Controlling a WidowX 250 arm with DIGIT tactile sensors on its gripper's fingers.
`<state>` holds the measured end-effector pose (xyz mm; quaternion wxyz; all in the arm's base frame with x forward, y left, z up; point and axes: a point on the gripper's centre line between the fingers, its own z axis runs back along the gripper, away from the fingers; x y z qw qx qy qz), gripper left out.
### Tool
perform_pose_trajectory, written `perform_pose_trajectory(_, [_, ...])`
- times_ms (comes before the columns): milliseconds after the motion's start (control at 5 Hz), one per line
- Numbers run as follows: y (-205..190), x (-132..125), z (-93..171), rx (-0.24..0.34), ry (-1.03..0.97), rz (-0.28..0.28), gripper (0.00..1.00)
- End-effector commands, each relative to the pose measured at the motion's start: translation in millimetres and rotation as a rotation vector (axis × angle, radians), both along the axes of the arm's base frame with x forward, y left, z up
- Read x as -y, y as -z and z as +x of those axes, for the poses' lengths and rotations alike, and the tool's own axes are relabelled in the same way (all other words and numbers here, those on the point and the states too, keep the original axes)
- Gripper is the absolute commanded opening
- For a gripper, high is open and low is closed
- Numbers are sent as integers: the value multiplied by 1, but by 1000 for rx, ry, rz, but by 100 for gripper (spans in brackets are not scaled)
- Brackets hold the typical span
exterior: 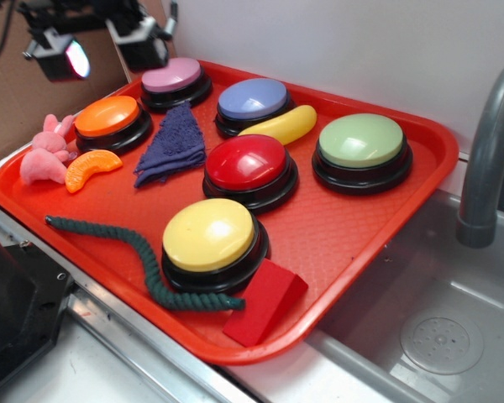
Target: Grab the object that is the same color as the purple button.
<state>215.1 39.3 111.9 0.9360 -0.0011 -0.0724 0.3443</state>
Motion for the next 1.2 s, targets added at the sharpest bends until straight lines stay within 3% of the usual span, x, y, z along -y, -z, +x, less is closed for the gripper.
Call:
perform_pose_trajectory(0, [42,-22,21,44,-50,66,100])
perform_pose_trajectory(800, [98,-17,36,22,22,13,100])
perform_pose_trajectory(1000, [102,-13,33,53,12,-27,0])
